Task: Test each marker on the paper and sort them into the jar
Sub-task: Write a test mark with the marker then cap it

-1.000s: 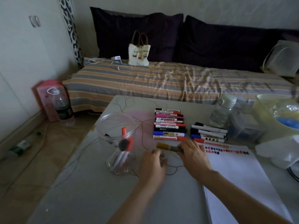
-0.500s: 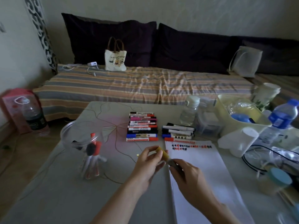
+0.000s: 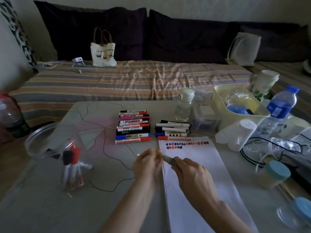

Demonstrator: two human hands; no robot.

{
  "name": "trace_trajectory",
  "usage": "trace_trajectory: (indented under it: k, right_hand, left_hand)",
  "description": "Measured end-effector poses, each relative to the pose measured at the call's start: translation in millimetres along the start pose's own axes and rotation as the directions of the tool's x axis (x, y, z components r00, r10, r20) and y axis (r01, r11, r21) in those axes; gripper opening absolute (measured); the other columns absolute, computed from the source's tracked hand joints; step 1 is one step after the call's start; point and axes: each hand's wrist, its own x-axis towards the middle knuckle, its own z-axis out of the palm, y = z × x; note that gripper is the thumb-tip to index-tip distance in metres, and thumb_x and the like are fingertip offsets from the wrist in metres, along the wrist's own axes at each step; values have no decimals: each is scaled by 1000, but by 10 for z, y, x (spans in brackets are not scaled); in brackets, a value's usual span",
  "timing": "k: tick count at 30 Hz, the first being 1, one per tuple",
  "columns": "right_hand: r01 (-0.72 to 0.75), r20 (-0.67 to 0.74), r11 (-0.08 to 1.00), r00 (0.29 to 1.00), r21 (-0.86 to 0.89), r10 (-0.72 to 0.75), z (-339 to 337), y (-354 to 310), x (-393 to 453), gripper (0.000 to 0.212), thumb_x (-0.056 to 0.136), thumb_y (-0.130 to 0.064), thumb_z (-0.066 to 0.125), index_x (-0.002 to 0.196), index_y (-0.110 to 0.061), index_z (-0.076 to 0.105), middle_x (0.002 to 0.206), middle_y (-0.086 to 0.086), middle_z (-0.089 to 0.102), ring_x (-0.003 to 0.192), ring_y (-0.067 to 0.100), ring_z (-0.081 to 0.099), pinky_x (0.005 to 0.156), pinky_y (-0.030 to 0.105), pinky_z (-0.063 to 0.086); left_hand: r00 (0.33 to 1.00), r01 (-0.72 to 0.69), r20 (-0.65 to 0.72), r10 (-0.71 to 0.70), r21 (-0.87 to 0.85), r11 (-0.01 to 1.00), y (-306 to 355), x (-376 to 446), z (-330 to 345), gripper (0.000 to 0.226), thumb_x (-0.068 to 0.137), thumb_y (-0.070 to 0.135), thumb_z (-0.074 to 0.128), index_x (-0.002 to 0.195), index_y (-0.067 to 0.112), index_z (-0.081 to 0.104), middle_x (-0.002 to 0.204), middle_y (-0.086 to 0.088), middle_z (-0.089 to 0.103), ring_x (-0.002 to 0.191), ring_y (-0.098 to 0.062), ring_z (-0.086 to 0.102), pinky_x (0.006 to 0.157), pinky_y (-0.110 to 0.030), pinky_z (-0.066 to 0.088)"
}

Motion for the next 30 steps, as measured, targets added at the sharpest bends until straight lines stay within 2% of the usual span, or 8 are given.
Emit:
trace_trajectory:
  k: [3, 7, 12, 14, 17, 19, 24, 30]
  right_hand:
    - [-47, 17, 996, 999, 78, 46, -134, 142, -51, 6, 92, -29, 63, 94, -25, 65, 62, -8, 52, 52, 13, 49, 44, 32, 40]
    - [-179, 106, 953, 982, 244, 158, -130, 333, 7, 29, 98, -20, 54, 125, -32, 58, 86, -9, 61, 64, 7, 60, 57, 33, 53]
    - [-289, 149, 872, 957, 396, 250, -214, 440, 32, 35, 98, -6, 50, 112, -36, 62, 112, -6, 62, 82, 1, 67, 74, 22, 57]
    - [-454, 203, 644, 881, 616, 427, -322, 468, 122, 40, 98, -1, 48, 107, -36, 65, 110, -7, 66, 92, 5, 68, 85, 37, 58]
    - [-466, 404, -13, 753, 885, 519, -533, 583, 245, 49, 97, 7, 40, 120, -29, 66, 113, 4, 70, 108, 17, 65, 92, 54, 52]
    - [-404, 425, -157, 755, 901, 498, -610, 663, 273, 46, 93, 6, 49, 124, -24, 64, 108, 6, 72, 105, 18, 66, 86, 51, 54]
    - [-515, 255, 303, 753, 802, 606, -392, 696, 367, 22, 87, -24, 67, 99, -7, 69, 68, 3, 58, 62, 13, 50, 53, 23, 45]
    - [-575, 210, 658, 808, 487, 550, 61, 819, 791, 21, 87, -26, 68, 70, -14, 68, 53, 0, 60, 48, 12, 50, 50, 28, 43]
  left_hand:
    - [981, -185, -26, 191, 153, 971, 167, 251, -161, 21, 89, 15, 66, 108, 8, 64, 97, -10, 72, 83, -19, 70, 67, -28, 61]
    - [745, -639, 496, 445, 723, 264, -14, 120, -184, 12, 87, 26, 68, 98, 23, 64, 87, 14, 66, 80, 2, 61, 67, -12, 48]
    - [607, -682, 663, 439, 718, -141, -102, 273, -220, 8, 87, 22, 68, 92, 23, 63, 89, 8, 61, 77, -7, 57, 67, -22, 51]
    - [591, -664, 686, 425, 712, -227, -117, 283, -240, 10, 86, 23, 68, 94, 22, 64, 94, 6, 59, 81, -11, 56, 73, -30, 52]
    - [626, -646, 702, 340, 711, -277, -133, 276, -200, 29, 91, 35, 61, 119, 25, 60, 118, 8, 55, 109, -11, 50, 96, -28, 45]
    - [638, -671, 733, 236, 679, -298, -159, 292, -176, 41, 95, 43, 52, 134, 30, 50, 140, 13, 44, 130, -9, 38, 109, -25, 29]
    - [636, -677, 766, 94, 612, -408, -215, 338, -223, 47, 98, 51, 39, 143, 38, 39, 157, 14, 22, 145, -11, 16, 118, -30, 11]
    - [571, -725, 805, 163, 587, -362, -265, 456, -260, 44, 91, 54, 49, 131, 37, 56, 149, 15, 39, 137, -10, 31, 112, -30, 23]
